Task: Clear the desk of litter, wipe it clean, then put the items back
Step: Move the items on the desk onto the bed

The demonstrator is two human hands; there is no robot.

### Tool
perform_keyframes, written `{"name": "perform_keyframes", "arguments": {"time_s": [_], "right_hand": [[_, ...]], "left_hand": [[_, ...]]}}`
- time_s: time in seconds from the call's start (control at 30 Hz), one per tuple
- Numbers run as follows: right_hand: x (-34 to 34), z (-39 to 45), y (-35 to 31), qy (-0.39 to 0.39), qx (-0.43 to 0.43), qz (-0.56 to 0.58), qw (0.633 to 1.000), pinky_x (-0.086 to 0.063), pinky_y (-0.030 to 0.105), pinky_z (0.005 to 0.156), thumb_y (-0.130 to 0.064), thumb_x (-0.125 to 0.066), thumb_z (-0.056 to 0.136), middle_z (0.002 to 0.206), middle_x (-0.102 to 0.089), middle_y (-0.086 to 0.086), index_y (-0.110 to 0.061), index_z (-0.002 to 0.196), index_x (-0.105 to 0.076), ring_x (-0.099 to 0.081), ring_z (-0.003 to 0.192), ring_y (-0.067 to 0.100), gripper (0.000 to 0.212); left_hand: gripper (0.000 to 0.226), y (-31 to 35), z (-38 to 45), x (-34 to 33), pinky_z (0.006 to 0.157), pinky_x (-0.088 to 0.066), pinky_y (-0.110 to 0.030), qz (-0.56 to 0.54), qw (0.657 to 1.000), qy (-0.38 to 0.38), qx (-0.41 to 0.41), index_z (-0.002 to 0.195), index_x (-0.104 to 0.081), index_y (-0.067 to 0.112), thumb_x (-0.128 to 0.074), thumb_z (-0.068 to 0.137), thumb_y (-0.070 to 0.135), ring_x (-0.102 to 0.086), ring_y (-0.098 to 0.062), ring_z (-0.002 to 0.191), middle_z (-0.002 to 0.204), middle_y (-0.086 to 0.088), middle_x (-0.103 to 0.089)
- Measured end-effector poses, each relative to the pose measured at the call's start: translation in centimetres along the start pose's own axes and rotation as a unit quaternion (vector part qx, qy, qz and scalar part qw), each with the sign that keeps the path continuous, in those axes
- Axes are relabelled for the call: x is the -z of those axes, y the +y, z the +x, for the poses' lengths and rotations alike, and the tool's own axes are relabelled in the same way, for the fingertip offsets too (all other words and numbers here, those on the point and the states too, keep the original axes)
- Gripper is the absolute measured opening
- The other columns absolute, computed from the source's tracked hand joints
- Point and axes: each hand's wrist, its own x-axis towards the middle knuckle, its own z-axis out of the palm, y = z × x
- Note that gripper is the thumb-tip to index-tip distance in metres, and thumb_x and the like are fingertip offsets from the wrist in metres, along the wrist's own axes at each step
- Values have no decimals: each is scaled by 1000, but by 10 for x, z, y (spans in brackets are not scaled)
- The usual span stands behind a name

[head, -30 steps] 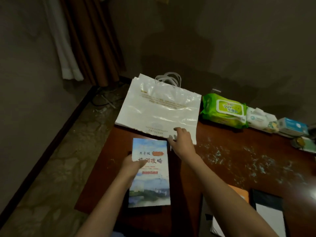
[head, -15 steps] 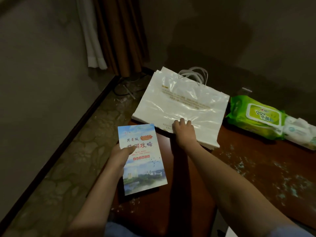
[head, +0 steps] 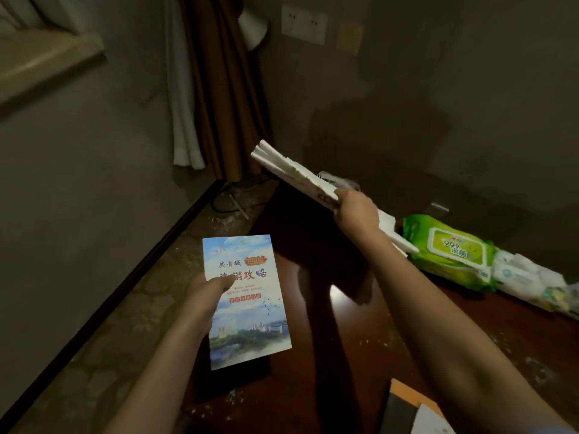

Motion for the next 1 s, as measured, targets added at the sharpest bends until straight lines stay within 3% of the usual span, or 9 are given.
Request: {"name": "perform_keyframes", "arguments": {"time_s": [0.13, 0.23, 0.37, 0.5, 0.63, 0.77, 0.9, 1.0], "right_hand": [[70, -18, -15, 117, -15, 15, 993, -41, 37, 71, -13, -55, 84, 103, -61, 15, -5, 97, -61, -56, 98, 38, 16], [108, -50, -20, 183, -52, -2, 982, -34, 35, 65, -9, -53, 82, 100, -60, 15, -3, 91, -58, -54, 95, 39, 12], [147, -109, -34, 243, -102, -12, 965, -31, 32, 63, -7, -52, 81, 96, -61, 15, -4, 87, -58, -54, 90, 38, 9], [166, -183, -39, 279, -167, -23, 945, -31, 31, 61, -7, -53, 80, 89, -64, 17, -4, 85, -61, -56, 85, 38, 10], [171, -266, -35, 296, -245, -36, 923, -30, 30, 62, -9, -55, 82, 90, -66, 17, -6, 83, -63, -58, 87, 37, 9], [171, -353, -22, 298, -330, -41, 895, -31, 29, 61, -10, -56, 82, 89, -66, 18, -7, 85, -66, -59, 87, 36, 10], [176, -451, -5, 320, -426, -33, 846, -32, 29, 61, -10, -56, 82, 82, -62, 15, -4, 87, -68, -58, 85, 35, 14], [180, -534, 4, 336, -491, -13, 804, -35, 30, 63, -12, -58, 83, 86, -67, 18, -5, 87, -69, -60, 86, 35, 14]], "left_hand": [[9, 27, -26, 4, 86, -53, -52, 3, 997, -34, -75, 94, -62, 14, -58, 91, 7, -69, -33, 89, 99, -13, -70], [17, 46, -46, 2, 84, -53, -46, 9, 988, -74, -135, 106, -61, 11, -58, 90, 5, -68, -31, 89, 101, -12, -69], [19, 60, -75, 1, 85, -53, -49, 22, 977, -148, -149, 110, -57, 15, -57, 92, 8, -67, -33, 91, 104, -12, -68], [20, 59, -102, -1, 82, -54, -50, 36, 965, -222, -133, 111, -56, 13, -55, 92, 6, -68, -33, 88, 103, -15, -68], [17, 39, -136, -16, 63, -54, -39, 84, 945, -287, -135, 109, -53, 10, -54, 93, 5, -67, -29, 80, 97, -14, -67], [11, 6, -177, -42, 83, -54, -51, 147, 913, -358, -131, 101, -56, 15, -57, 91, 10, -68, -33, 90, 102, -14, -69], [7, -42, -229, -75, 63, -51, -35, 211, 869, -423, -146, 94, -57, 19, -58, 91, 12, -67, -25, 81, 91, -8, -68], [12, -86, -276, -99, 55, -43, -29, 252, 831, -473, -147, 101, -58, 18, -59, 90, 13, -63, -21, 76, 87, -4, -66]]}}
